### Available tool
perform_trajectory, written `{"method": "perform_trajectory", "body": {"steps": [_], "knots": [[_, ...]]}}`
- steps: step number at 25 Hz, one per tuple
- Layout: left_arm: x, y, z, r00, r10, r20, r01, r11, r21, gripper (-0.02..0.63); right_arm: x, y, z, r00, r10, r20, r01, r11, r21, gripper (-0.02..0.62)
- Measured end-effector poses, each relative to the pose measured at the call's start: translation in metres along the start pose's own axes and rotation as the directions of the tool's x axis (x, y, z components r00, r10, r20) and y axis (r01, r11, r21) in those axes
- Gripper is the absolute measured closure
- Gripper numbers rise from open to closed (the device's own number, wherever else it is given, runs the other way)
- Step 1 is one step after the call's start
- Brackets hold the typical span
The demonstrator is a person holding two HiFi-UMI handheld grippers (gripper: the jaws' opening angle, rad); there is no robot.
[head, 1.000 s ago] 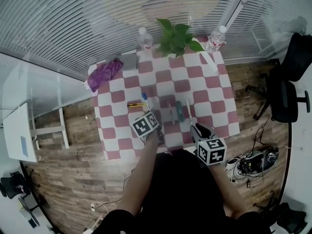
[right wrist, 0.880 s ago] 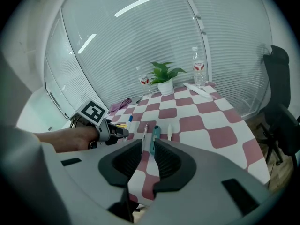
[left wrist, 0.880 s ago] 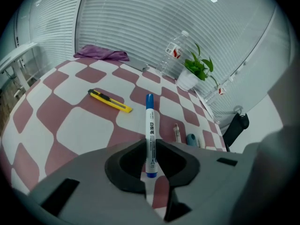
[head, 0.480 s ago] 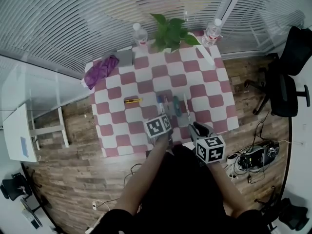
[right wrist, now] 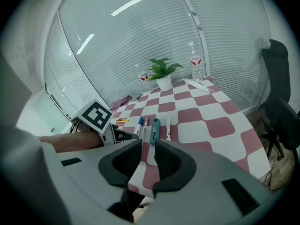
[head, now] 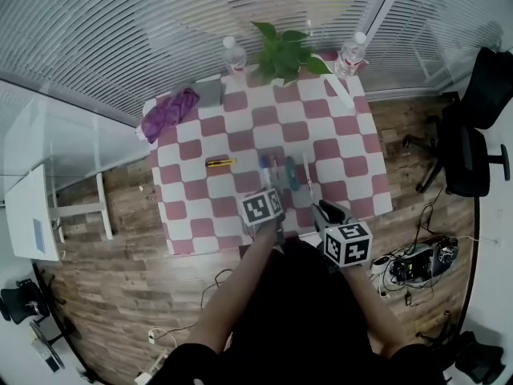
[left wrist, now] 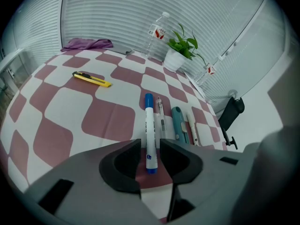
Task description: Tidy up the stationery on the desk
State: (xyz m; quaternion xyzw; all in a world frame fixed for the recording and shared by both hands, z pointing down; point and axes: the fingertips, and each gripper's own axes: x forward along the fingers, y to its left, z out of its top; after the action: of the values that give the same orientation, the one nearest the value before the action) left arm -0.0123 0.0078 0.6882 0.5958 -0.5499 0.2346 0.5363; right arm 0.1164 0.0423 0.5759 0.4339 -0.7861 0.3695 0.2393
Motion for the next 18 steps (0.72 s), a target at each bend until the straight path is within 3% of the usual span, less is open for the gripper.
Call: {"method": "perform_trajectory", "body": {"steps": [4,11,15,18], "knots": [[-0.007,-0.003,0.0,1.0,-0.012,0.0,0.012,0.999,0.043,0.411,0.003,0.005,0.003,1.0,0.013,0.001,-0.013,1.0,-0.006,0.495],[-0.038,0.015,0.026,0.993,0.035,0.114,-0.058,0.978,0.201,0.399,0.007,0.013,0.007,1.0,0.024,0.009,-0.024,1.0,0.001,0.495],[-0.044,0.039,0.058,0.981,0.056,0.183,-0.118,0.931,0.346,0.397,0.01,0.015,0.009,1.0,0.017,0.01,-0.017,1.0,0.004,0.495],[-0.043,0.052,0.08,0.983,0.014,0.183,-0.104,0.866,0.49,0.38,0.012,0.015,0.01,1.0,0.004,0.007,-0.004,1.0,0.005,0.495]]}}
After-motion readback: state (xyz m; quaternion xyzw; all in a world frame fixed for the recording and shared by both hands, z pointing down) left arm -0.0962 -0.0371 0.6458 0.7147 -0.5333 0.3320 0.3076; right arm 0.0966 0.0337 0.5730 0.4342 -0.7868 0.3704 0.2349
